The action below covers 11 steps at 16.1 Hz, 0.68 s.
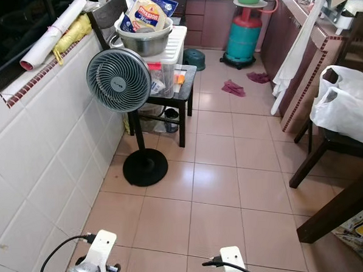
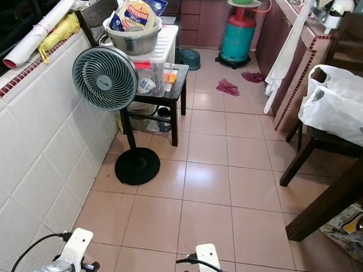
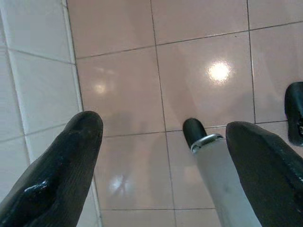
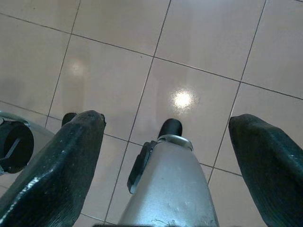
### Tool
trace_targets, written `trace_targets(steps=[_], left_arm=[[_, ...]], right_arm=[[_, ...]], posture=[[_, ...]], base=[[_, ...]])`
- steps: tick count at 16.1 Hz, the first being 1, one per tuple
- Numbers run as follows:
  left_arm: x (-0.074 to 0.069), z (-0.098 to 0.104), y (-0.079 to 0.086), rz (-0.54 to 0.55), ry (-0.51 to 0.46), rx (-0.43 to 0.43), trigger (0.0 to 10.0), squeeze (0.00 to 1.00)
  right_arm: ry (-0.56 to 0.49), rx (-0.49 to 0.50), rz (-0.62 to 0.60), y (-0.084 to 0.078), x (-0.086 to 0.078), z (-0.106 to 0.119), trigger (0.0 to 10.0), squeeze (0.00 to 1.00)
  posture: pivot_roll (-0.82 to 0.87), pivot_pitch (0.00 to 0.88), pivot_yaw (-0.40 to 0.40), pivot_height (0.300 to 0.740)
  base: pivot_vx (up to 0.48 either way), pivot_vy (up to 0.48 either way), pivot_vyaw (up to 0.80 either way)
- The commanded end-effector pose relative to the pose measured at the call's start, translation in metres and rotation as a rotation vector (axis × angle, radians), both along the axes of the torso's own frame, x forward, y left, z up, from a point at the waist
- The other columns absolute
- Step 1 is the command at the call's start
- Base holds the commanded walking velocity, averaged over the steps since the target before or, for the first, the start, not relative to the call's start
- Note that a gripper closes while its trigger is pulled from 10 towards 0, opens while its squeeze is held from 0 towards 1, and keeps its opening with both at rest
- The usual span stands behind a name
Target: Setting the table
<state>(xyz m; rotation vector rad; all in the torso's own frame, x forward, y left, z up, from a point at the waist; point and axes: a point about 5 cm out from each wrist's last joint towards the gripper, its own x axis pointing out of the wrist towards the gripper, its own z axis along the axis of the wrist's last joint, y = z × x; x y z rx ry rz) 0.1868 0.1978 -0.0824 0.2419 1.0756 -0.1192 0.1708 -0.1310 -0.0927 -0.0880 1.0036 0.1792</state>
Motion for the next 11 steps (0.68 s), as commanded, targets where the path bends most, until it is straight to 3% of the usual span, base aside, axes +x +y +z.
trace_targets(steps=[1, 10, 11], left_arm=[[0.001, 0.001, 0.0, -0.013, -0.003, 0.005, 10.0, 0.0], [-0.001, 0.0, 0.001, 0.002, -0.002, -0.002, 10.0, 0.0], [0.007, 0.0, -0.023, -0.013, -0.021, -0.02, 10.0, 0.0]], right_arm=[[0.007, -0.002, -0.013, 0.001, -0.001, 0.0, 10.0, 0.0], [0.007, -0.015, -0.019, -0.004, -0.002, -0.001, 10.0, 0.0], [0.008, -0.015, -0.011, -0.004, -0.002, -0.001, 10.0, 0.0]], posture=[[0.03, 0.0, 0.059, 0.74], [0.03, 0.0, 0.043, 0.74], [0.03, 0.0, 0.043, 0.74]], base=[[0.0, 0.0, 0.0], [0.0, 0.0, 0.0], [0.0, 0.0, 0.0]])
